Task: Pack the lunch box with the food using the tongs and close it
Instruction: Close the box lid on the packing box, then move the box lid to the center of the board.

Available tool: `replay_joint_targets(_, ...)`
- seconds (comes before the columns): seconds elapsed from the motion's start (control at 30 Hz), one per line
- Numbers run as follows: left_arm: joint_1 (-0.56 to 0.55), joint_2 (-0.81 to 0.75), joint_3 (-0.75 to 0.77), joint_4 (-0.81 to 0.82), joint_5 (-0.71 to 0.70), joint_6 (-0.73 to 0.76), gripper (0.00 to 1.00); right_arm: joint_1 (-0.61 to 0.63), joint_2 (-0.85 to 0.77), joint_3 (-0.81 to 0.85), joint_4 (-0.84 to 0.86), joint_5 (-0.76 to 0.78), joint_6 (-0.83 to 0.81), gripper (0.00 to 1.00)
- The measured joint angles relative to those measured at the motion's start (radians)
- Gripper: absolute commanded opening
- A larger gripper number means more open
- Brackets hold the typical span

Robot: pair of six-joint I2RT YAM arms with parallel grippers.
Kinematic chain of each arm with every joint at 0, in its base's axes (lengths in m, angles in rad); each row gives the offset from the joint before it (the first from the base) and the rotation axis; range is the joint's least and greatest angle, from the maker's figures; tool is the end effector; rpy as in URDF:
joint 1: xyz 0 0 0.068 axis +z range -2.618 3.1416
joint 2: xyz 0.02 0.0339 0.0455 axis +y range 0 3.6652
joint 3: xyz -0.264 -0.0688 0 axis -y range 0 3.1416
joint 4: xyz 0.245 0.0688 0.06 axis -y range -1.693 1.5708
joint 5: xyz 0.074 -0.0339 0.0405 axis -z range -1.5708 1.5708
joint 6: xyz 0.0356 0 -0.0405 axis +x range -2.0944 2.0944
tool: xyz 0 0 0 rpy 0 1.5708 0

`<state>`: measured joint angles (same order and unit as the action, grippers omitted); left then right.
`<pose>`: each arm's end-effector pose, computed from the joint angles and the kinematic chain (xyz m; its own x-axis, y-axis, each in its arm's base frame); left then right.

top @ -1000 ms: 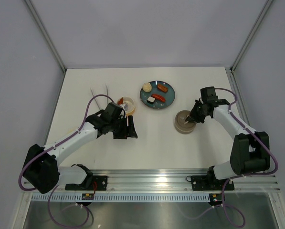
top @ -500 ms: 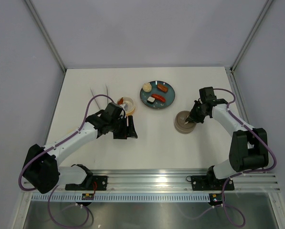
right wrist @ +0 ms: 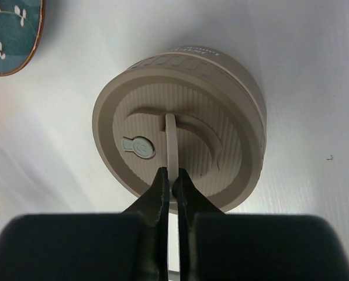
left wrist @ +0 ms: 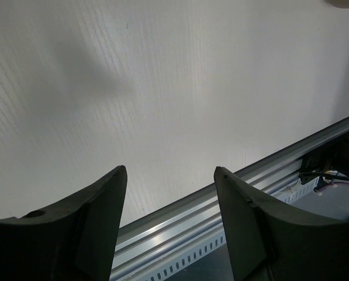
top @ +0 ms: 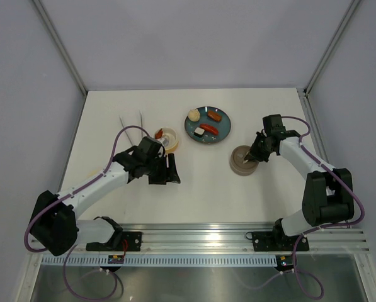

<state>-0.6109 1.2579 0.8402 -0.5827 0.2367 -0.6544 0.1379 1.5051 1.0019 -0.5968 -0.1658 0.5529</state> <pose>0.1964 -0.1477 0.2287 -0.9496 -0.0574 -0.3083 0.1050 0.8680 -0.4853 0.2921 0.0465 0.2141 -0.8614 0.4034 -0.3088 0.2851 0.8869 0.3634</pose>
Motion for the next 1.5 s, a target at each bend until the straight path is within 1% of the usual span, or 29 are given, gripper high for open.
replay_joint_targets(0.03, 0.000, -0.002, 0.000, -0.002, -0.004, 0.000, 0.65, 0.000, 0.000, 0.000, 0.000, 0.000, 0.000, 0.09)
replay_joint_targets(0.1, 0.000, -0.009, 0.000, -0.011, -0.016, 0.000, 0.66, 0.000, 0.000, 0.000, 0.000, 0.000, 0.000, 0.12)
replay_joint_targets(0.23, 0.014, -0.032, 0.002, -0.046, -0.050, 0.001, 0.67, 0.003, 0.000, 0.002, -0.009, 0.021, -0.004, 0.30)
replay_joint_targets(0.27, 0.029, -0.036, 0.002, -0.056, -0.053, 0.004, 0.67, 0.004, 0.000, 0.003, -0.016, 0.027, -0.006, 0.37)
replay_joint_targets(0.33, 0.074, -0.043, 0.003, -0.074, -0.063, 0.013, 0.67, 0.006, 0.000, 0.011, -0.028, 0.037, -0.012, 0.46)
replay_joint_targets(0.37, 0.098, -0.047, 0.003, -0.084, -0.066, 0.019, 0.68, 0.006, -0.001, 0.016, -0.033, 0.043, -0.017, 0.53)
replay_joint_targets(0.4, 0.124, -0.050, 0.006, -0.098, -0.071, 0.027, 0.67, 0.006, -0.001, 0.019, -0.037, 0.045, -0.019, 0.56)
replay_joint_targets(0.5, 0.197, -0.069, 0.021, -0.141, -0.087, 0.050, 0.68, 0.007, -0.010, 0.019, -0.040, 0.050, -0.027, 0.59)
replay_joint_targets(0.73, 0.359, -0.114, 0.068, -0.224, -0.108, 0.105, 0.67, 0.007, -0.040, 0.026, -0.054, 0.050, -0.033, 0.61)
replay_joint_targets(0.77, 0.391, -0.120, 0.072, -0.235, -0.110, 0.113, 0.68, 0.007, -0.044, 0.028, -0.057, 0.050, -0.035, 0.62)
replay_joint_targets(0.8, 0.426, -0.126, 0.074, -0.246, -0.113, 0.121, 0.67, 0.007, -0.051, 0.033, -0.064, 0.050, -0.037, 0.67)
replay_joint_targets(0.87, 0.494, -0.134, 0.076, -0.264, -0.119, 0.135, 0.67, 0.007, -0.068, 0.045, -0.079, 0.054, -0.042, 0.71)
replay_joint_targets(0.9, 0.534, -0.137, 0.076, -0.275, -0.124, 0.143, 0.68, 0.007, -0.080, 0.051, -0.087, 0.058, -0.045, 0.76)
replay_joint_targets(1.03, 0.666, -0.139, 0.076, -0.325, -0.174, 0.150, 0.71, 0.007, -0.139, 0.077, -0.103, 0.071, -0.056, 0.79)
replay_joint_targets(1.07, 0.688, -0.140, 0.076, -0.337, -0.199, 0.146, 0.73, 0.007, -0.151, 0.079, -0.103, 0.070, -0.058, 0.79)
replay_joint_targets(1.17, 0.727, -0.151, 0.066, -0.360, -0.262, 0.117, 0.72, 0.008, -0.177, 0.080, -0.104, 0.066, -0.060, 0.79)
replay_joint_targets(1.27, 0.776, -0.148, 0.042, -0.370, -0.294, 0.098, 0.72, 0.008, -0.186, 0.076, -0.103, 0.058, -0.063, 0.80)
replay_joint_targets(1.37, 0.827, -0.093, 0.040, -0.368, -0.306, 0.095, 0.73, 0.008, -0.187, 0.064, -0.101, 0.040, -0.071, 0.80)
replay_joint_targets(1.5, 0.855, 0.016, 0.042, -0.345, -0.308, 0.096, 0.75, 0.008, -0.187, 0.044, -0.089, 0.014, -0.081, 0.80)
